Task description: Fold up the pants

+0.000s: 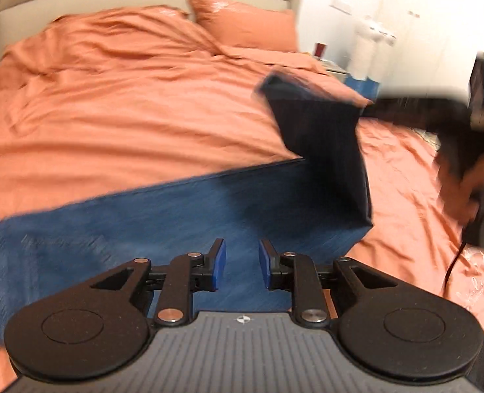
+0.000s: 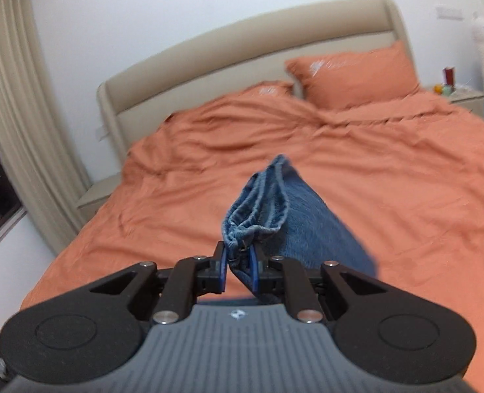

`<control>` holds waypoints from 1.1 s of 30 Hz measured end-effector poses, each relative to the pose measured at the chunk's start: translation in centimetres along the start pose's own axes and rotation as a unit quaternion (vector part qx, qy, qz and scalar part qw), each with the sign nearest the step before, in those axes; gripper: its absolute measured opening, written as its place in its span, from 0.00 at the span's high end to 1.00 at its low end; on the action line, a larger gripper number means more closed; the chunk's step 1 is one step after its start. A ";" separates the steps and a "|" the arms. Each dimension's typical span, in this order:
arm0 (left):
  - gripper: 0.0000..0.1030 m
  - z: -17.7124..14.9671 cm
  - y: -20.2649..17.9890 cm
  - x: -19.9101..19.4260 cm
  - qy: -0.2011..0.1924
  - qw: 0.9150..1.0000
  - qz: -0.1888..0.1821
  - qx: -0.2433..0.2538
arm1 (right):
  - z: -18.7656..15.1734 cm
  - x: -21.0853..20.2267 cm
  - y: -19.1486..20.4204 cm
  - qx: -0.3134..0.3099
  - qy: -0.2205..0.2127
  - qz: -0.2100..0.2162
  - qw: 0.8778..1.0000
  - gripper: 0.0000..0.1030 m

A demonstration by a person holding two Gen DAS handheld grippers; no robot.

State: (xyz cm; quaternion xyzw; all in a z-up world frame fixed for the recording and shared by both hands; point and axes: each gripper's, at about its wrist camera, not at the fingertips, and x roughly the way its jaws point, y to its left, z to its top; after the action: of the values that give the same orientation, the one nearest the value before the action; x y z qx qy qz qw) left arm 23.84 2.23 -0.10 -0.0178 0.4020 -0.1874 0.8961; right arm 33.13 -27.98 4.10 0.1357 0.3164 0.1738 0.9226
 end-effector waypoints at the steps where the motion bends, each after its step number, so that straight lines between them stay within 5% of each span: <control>1: 0.74 -0.2 0.9 0.1 0.003 1.000 0.003 -0.009 | -2.0 1.2 1.1 0.000 0.020 0.008 1.000 0.91; 6: 0.73 -2.8 4.3 0.0 0.021 0.998 -0.005 -0.057 | -12.9 7.1 4.4 -0.034 0.138 -0.008 0.990 0.90; 9: 0.63 -3.8 5.4 0.8 0.023 0.996 -0.024 -0.086 | -16.3 8.3 4.0 -0.049 0.163 -0.025 0.985 0.90; 12: 0.51 -4.2 6.4 2.2 0.018 0.991 -0.055 -0.120 | -16.7 7.7 3.6 -0.026 0.163 -0.014 0.986 0.86; 14: 0.51 -4.3 6.7 3.4 0.016 0.987 -0.074 -0.143 | -16.6 7.4 3.3 -0.012 0.168 0.005 0.986 0.70; 18: 0.48 -3.8 7.0 5.2 0.006 0.981 -0.094 -0.169 | -16.2 6.0 2.7 0.006 0.147 0.023 0.989 0.58; 22: 0.46 -2.7 7.5 7.8 -0.010 0.972 -0.114 -0.207 | -14.7 4.4 1.7 0.011 0.096 -0.039 0.995 0.57; 26: 0.45 -1.7 8.7 12.2 -0.014 0.953 -0.131 -0.271 | -12.7 3.9 -1.0 0.025 0.043 -0.089 0.995 0.58; 33: 0.53 -0.2 10.5 19.1 -0.006 0.936 -0.126 -0.330 | -11.8 4.1 -6.4 0.063 0.020 -0.146 0.987 0.60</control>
State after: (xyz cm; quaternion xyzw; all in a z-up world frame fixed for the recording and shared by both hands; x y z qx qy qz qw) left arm 38.63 5.32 -15.74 -0.3643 0.4298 -0.1554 0.8114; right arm 30.18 -30.49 -9.42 0.1420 0.3617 0.0195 0.9212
